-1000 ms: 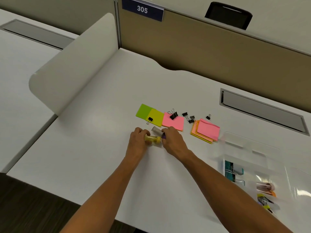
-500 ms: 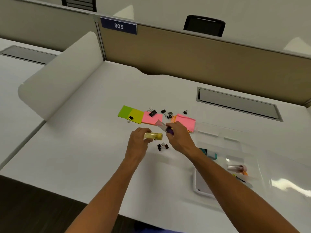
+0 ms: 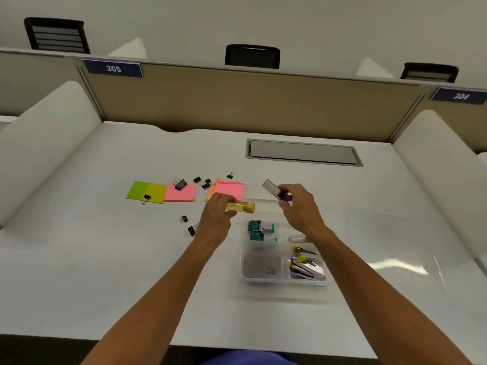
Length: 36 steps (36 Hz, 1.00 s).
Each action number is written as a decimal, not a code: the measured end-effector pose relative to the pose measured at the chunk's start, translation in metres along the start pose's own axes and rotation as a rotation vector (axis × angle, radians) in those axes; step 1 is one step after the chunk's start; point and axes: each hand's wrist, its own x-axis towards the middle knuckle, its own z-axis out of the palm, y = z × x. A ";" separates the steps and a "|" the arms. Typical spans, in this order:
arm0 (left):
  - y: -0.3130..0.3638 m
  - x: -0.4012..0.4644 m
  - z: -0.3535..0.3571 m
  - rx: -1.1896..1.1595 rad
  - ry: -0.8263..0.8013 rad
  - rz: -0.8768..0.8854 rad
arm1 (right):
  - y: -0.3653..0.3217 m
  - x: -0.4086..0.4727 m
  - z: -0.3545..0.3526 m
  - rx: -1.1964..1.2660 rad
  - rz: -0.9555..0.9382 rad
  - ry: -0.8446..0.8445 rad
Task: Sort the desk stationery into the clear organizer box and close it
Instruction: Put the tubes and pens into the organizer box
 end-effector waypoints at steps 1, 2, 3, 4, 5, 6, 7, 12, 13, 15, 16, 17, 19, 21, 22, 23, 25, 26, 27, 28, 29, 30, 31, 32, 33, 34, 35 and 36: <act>0.006 0.001 0.004 0.001 -0.016 0.007 | 0.006 -0.004 -0.005 0.004 0.014 0.005; 0.012 0.003 0.008 0.007 -0.032 0.011 | 0.012 -0.008 -0.011 0.007 0.026 0.010; 0.017 0.004 0.013 0.009 -0.047 0.015 | 0.018 -0.012 -0.016 0.009 0.036 0.016; 0.023 0.006 0.019 0.009 -0.064 0.020 | 0.023 -0.016 -0.021 0.011 0.044 0.023; 0.028 0.008 0.024 0.010 -0.082 0.027 | 0.028 -0.019 -0.026 0.013 0.053 0.030; 0.032 0.009 0.030 0.014 -0.101 0.032 | 0.033 -0.022 -0.030 0.016 0.065 0.036; 0.037 0.010 0.036 0.020 -0.122 0.036 | 0.038 -0.025 -0.035 0.022 0.080 0.038; 0.050 0.012 0.069 0.144 -0.174 0.054 | 0.062 -0.037 -0.052 0.049 0.123 0.040; 0.052 0.012 0.076 0.187 -0.180 0.057 | 0.067 -0.039 -0.054 0.050 0.131 0.045; 0.055 0.013 0.090 0.263 -0.199 0.056 | 0.076 -0.043 -0.060 0.045 0.146 0.053; 0.056 0.013 0.096 0.292 -0.209 0.055 | 0.081 -0.045 -0.062 0.042 0.150 0.057; 0.057 0.013 0.103 0.314 -0.218 0.055 | 0.085 -0.047 -0.065 0.039 0.151 0.060; 0.060 0.014 0.115 0.336 -0.240 0.054 | 0.094 -0.051 -0.069 0.036 0.154 0.064; 0.062 0.015 0.125 0.356 -0.259 0.051 | 0.103 -0.055 -0.072 0.034 0.168 0.065; 0.064 0.015 0.130 0.375 -0.263 0.049 | 0.106 -0.057 -0.074 0.034 0.177 0.067; 0.065 0.016 0.135 0.395 -0.262 0.049 | 0.110 -0.059 -0.074 0.037 0.185 0.069; 0.068 0.017 0.145 0.439 -0.257 0.062 | 0.116 -0.062 -0.076 0.043 0.194 0.073; 0.069 0.018 0.150 0.474 -0.262 0.077 | 0.120 -0.063 -0.077 0.044 0.194 0.073; 0.070 0.019 0.154 0.515 -0.271 0.092 | 0.123 -0.064 -0.078 0.044 0.195 0.073; 0.071 0.021 0.159 0.555 -0.279 0.103 | 0.126 -0.065 -0.079 0.045 0.197 0.073; 0.073 0.021 0.163 0.590 -0.286 0.110 | 0.129 -0.066 -0.080 0.048 0.200 0.074; 0.074 0.022 0.168 0.619 -0.289 0.112 | 0.132 -0.067 -0.081 0.051 0.203 0.074; 0.075 0.022 0.172 0.642 -0.289 0.111 | 0.134 -0.068 -0.083 0.054 0.204 0.074; 0.076 0.022 0.175 0.658 -0.286 0.111 | 0.137 -0.069 -0.084 0.056 0.205 0.074; 0.076 0.022 0.178 0.671 -0.282 0.110 | 0.140 -0.069 -0.085 0.059 0.204 0.074; 0.077 0.021 0.180 0.681 -0.280 0.108 | 0.142 -0.070 -0.086 0.060 0.204 0.074; 0.078 0.021 0.182 0.691 -0.281 0.106 | 0.144 -0.070 -0.086 0.062 0.203 0.075; 0.078 0.021 0.183 0.709 -0.287 0.105 | 0.146 -0.070 -0.086 0.065 0.201 0.076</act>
